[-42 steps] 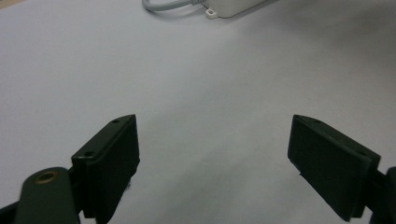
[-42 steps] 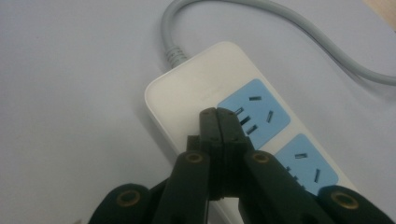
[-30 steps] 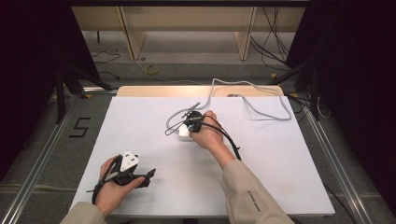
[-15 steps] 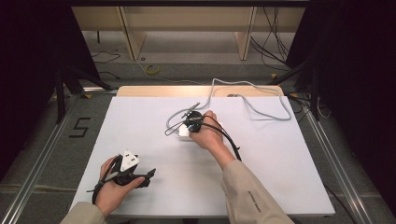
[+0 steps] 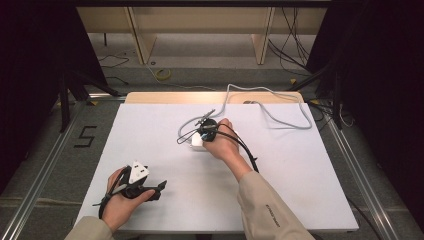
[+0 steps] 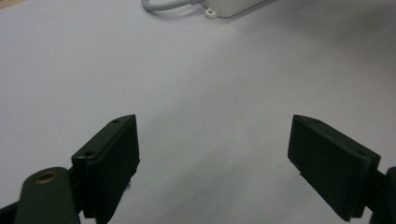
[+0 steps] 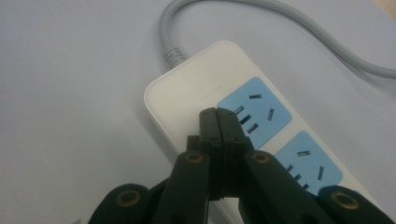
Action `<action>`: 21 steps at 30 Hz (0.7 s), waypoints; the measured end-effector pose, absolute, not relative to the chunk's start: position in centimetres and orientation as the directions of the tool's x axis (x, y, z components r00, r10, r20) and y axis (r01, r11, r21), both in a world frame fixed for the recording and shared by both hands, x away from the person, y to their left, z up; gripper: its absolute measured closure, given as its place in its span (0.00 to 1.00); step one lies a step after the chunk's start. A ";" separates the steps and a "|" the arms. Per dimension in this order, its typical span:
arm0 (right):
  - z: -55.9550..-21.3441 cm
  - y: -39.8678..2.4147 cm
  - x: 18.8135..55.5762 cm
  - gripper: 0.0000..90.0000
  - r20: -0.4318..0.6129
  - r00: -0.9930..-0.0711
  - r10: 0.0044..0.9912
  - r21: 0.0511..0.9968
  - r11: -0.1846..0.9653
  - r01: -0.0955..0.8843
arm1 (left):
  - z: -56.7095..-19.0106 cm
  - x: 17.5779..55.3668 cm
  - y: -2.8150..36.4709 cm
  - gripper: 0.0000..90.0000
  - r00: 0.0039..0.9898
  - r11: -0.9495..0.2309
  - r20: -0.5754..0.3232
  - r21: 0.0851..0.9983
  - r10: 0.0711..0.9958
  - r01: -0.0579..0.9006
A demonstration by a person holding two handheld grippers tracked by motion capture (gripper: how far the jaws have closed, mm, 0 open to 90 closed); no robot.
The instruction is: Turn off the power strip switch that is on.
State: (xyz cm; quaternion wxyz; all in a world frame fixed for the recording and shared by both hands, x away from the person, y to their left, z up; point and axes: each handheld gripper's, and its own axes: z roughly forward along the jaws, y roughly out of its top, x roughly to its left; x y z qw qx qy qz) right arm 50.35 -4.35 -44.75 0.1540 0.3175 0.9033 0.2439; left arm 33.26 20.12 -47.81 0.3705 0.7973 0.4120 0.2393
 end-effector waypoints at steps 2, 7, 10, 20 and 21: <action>-44.8 -4.3 50.3 1.00 -0.124 -0.752 0.647 0.538 0.681 0.497 | -47.8 33.3 20.1 0.18 0.547 -0.388 0.077 0.787 0.834 0.480; -44.7 -4.4 50.4 1.00 -0.120 -0.754 0.646 0.537 0.681 0.498 | -47.8 33.3 20.1 0.18 0.547 -0.387 0.077 0.787 0.833 0.480; -44.7 -4.4 50.4 1.00 -0.120 -0.754 0.646 0.537 0.681 0.498 | -47.8 33.3 20.1 0.18 0.547 -0.388 0.077 0.787 0.833 0.480; -44.4 -4.5 50.4 1.00 -0.112 -0.754 0.647 0.549 0.673 0.496 | -47.8 33.3 20.1 0.18 0.548 -0.389 0.078 0.786 0.833 0.480; -44.5 -4.6 50.3 1.00 -0.118 -0.755 0.645 0.552 0.674 0.491 | -47.8 33.3 20.1 0.18 0.547 -0.388 0.078 0.787 0.833 0.479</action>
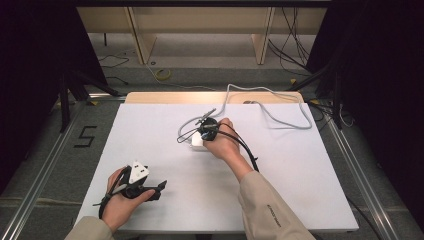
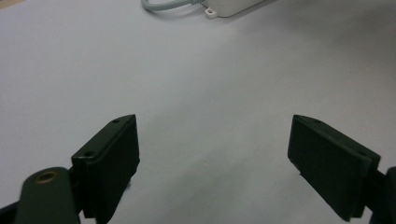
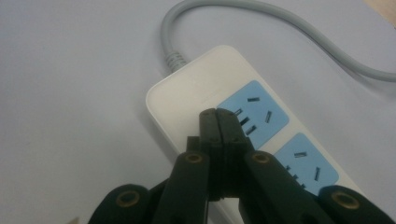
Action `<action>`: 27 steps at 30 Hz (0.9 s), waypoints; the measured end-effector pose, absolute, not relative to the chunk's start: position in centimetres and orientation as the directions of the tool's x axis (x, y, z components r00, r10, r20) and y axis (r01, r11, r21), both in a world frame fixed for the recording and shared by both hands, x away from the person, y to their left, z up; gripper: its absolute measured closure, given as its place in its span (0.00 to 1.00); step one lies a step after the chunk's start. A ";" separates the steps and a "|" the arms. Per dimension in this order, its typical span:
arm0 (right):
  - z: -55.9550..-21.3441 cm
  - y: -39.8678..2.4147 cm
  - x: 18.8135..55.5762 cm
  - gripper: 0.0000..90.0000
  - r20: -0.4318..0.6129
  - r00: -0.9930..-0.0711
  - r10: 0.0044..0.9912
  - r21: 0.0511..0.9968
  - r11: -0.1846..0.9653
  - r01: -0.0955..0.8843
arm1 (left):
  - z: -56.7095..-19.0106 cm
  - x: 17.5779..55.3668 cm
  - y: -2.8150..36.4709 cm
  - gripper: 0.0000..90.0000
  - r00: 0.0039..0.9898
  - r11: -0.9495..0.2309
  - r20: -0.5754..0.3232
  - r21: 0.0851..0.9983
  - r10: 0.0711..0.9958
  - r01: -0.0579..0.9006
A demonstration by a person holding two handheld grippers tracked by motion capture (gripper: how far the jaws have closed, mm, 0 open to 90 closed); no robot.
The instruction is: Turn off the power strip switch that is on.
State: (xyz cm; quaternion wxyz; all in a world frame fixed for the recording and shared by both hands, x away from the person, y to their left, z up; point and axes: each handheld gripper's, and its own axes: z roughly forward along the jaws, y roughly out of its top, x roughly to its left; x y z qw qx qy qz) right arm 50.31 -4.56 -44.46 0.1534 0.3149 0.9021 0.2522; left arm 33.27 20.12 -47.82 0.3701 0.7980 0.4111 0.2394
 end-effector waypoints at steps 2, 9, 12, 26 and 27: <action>-44.5 -4.6 50.3 1.00 -0.131 -0.755 0.643 0.560 0.676 0.479 | -47.8 33.3 20.2 0.19 0.546 -0.390 0.083 0.789 0.833 0.475; -43.9 -4.7 50.1 1.00 -0.122 -0.756 0.644 0.584 0.662 0.469 | -47.8 33.3 20.2 0.19 0.540 -0.382 0.081 0.793 0.838 0.475; -43.8 -5.0 50.0 1.00 -0.119 -0.758 0.642 0.583 0.663 0.470 | -47.8 33.3 20.2 0.19 0.538 -0.379 0.079 0.794 0.839 0.475; -43.0 -6.7 49.1 1.00 -0.104 -0.756 0.646 0.590 0.652 0.476 | -47.8 33.3 20.2 0.19 0.534 -0.377 0.079 0.794 0.842 0.476; -43.1 -6.8 49.0 1.00 -0.104 -0.757 0.645 0.596 0.649 0.472 | -47.8 33.3 20.2 0.19 0.534 -0.375 0.077 0.796 0.842 0.476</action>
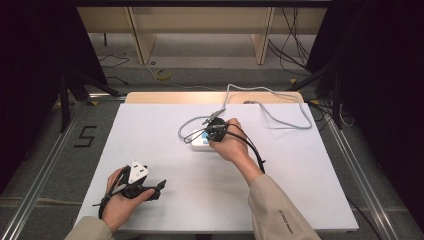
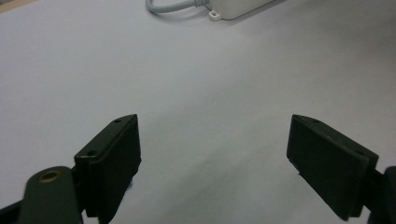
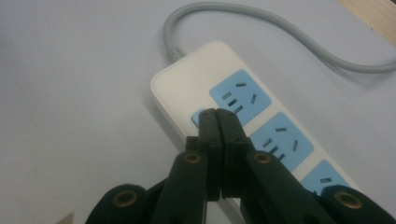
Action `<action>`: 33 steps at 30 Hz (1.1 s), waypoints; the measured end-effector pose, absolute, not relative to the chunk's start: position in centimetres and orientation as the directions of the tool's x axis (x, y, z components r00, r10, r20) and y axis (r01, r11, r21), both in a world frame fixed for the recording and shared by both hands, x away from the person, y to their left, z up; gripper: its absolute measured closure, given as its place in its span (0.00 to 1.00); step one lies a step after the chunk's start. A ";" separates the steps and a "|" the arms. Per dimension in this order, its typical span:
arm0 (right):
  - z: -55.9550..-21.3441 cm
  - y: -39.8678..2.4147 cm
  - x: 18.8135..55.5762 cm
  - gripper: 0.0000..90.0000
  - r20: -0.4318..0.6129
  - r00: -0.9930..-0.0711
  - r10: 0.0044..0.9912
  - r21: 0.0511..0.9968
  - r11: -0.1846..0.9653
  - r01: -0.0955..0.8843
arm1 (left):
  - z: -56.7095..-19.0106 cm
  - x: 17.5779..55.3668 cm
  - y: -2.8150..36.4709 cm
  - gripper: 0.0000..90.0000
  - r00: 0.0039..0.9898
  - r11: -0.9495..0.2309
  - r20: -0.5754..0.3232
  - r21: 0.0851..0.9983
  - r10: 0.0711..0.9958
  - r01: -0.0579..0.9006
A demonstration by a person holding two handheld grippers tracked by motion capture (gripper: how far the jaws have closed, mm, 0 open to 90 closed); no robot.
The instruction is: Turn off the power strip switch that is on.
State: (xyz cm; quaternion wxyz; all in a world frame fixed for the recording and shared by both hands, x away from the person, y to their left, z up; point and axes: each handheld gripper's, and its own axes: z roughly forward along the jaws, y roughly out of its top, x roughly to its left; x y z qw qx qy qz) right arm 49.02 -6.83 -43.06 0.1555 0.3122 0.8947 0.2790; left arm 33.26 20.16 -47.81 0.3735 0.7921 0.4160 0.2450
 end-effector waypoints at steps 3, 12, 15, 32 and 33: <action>-42.9 -7.4 48.7 1.00 -0.103 -0.752 0.651 0.601 0.644 0.474 | -47.8 33.3 20.2 0.19 0.534 -0.377 0.079 0.794 0.842 0.477; -42.9 -9.1 47.8 0.98 -0.097 -0.754 0.650 0.610 0.637 0.472 | -47.9 33.2 20.2 0.19 0.535 -0.381 0.080 0.791 0.841 0.479; -42.9 -9.6 47.4 0.98 -0.092 -0.751 0.654 0.611 0.633 0.476 | -47.9 33.2 20.2 0.19 0.536 -0.382 0.080 0.790 0.841 0.481; -42.6 -13.3 44.6 0.91 -0.055 -0.738 0.673 0.646 0.587 0.487 | -48.0 33.1 20.4 0.19 0.530 -0.377 0.076 0.788 0.845 0.488; -42.6 -13.6 44.5 0.90 -0.057 -0.736 0.674 0.644 0.589 0.489 | -48.0 33.1 20.4 0.19 0.530 -0.377 0.076 0.787 0.845 0.489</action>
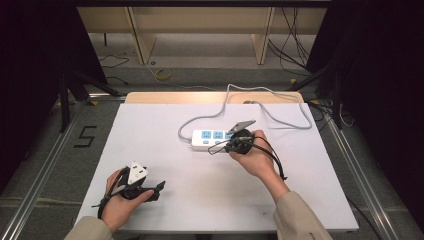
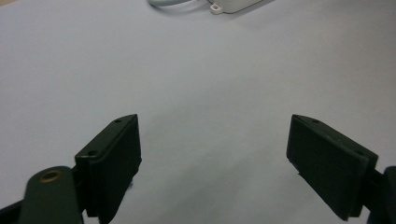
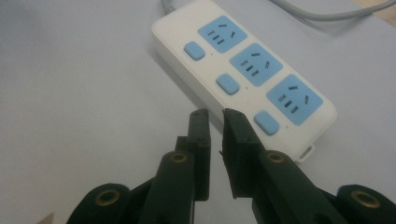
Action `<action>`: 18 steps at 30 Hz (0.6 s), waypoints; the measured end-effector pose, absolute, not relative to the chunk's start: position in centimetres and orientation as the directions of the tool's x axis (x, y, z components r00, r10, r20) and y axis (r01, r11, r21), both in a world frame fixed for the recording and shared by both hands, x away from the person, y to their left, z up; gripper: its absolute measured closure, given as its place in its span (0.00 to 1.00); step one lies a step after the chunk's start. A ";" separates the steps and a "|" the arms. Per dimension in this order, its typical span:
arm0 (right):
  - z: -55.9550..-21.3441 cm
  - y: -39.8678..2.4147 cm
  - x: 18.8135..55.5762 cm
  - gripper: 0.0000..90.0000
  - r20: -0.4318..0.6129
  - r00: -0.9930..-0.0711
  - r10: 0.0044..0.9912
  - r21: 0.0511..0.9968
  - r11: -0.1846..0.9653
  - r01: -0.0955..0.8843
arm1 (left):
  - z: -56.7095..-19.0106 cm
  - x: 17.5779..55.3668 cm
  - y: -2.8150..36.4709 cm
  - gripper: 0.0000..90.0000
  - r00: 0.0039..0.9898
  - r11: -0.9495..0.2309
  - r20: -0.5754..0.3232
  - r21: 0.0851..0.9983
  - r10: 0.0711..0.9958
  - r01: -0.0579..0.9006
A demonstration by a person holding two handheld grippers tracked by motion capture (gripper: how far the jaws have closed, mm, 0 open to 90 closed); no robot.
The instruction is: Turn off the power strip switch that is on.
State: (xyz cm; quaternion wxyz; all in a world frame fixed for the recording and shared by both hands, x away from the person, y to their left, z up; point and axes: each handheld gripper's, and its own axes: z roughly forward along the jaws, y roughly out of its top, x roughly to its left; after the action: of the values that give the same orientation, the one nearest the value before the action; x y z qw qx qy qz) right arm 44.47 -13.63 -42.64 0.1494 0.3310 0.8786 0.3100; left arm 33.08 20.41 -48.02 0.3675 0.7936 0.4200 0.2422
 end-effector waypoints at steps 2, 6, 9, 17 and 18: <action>-42.7 -14.1 44.2 0.90 -0.055 -0.733 0.679 0.645 0.584 0.493 | -48.0 33.1 20.4 0.19 0.529 -0.377 0.076 0.786 0.845 0.490; -42.8 -15.1 43.7 0.87 -0.051 -0.726 0.686 0.650 0.575 0.497 | -48.1 33.1 20.4 0.19 0.530 -0.379 0.077 0.785 0.844 0.490; -43.0 -15.8 43.2 0.84 -0.041 -0.721 0.692 0.654 0.564 0.504 | -48.1 33.1 20.4 0.19 0.530 -0.380 0.078 0.785 0.844 0.490; -43.6 -17.6 41.7 0.77 -0.028 -0.709 0.705 0.672 0.538 0.508 | -48.1 33.1 20.5 0.19 0.528 -0.378 0.077 0.785 0.846 0.490; -43.7 -17.8 41.5 0.76 -0.023 -0.705 0.709 0.676 0.531 0.511 | -48.1 33.1 20.5 0.19 0.528 -0.378 0.077 0.785 0.845 0.491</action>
State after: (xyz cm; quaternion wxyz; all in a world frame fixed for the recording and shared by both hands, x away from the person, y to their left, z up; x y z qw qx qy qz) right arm 41.45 -17.85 -43.74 0.1492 0.3537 0.8620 0.3310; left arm 33.06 20.45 -48.11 0.3660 0.7939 0.4207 0.2424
